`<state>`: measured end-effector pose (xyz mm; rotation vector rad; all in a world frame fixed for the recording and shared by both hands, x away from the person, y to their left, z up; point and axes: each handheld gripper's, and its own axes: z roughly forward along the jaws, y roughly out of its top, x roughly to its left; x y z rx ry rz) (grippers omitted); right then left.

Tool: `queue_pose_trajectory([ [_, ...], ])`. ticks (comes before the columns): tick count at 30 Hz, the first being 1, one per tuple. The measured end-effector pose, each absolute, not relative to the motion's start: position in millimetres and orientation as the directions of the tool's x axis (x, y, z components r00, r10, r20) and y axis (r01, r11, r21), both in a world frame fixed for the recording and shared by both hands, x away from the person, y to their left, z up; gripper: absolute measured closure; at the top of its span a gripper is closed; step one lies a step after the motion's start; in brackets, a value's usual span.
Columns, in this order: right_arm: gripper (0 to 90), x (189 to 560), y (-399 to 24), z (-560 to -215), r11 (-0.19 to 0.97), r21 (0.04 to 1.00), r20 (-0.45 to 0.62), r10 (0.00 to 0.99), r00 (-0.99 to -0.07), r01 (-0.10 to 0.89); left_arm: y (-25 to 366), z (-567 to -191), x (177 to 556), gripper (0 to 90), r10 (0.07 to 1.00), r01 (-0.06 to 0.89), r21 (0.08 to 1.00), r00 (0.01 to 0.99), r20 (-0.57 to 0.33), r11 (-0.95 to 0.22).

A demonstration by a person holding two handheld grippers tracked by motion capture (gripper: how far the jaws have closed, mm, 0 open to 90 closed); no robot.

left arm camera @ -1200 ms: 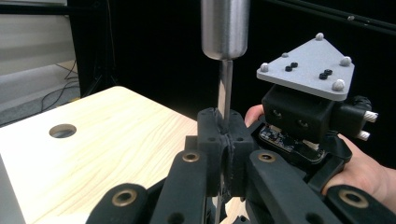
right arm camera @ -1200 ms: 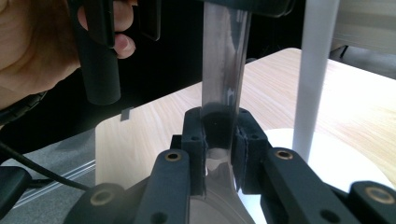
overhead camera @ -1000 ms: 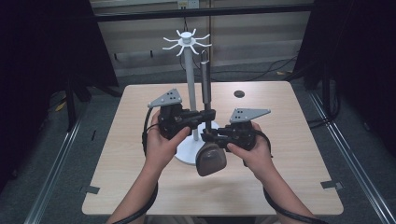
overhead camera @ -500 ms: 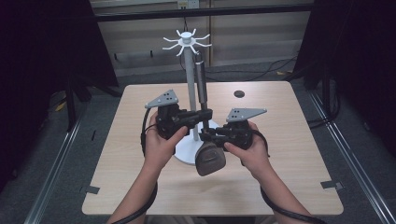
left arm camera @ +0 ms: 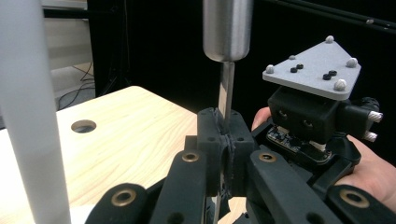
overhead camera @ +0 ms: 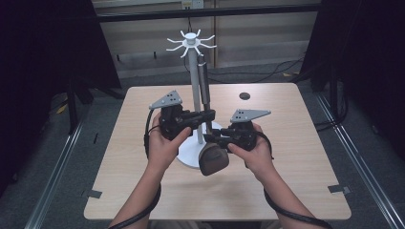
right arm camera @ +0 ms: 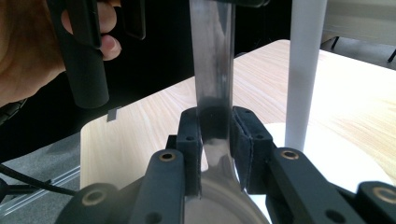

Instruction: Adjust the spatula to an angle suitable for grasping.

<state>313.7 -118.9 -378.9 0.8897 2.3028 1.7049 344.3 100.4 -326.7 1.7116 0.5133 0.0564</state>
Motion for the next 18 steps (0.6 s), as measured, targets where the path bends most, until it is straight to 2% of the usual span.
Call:
queue_pose_trajectory([
  [18, 67.2, 315.9, -123.3, -381.9, 0.180, 0.912, 0.217, 0.551, -0.806, 0.368, 110.6, -328.6, 352.7, 84.9, 0.416, 0.287, 0.950, 0.884, -0.213, -0.124],
])
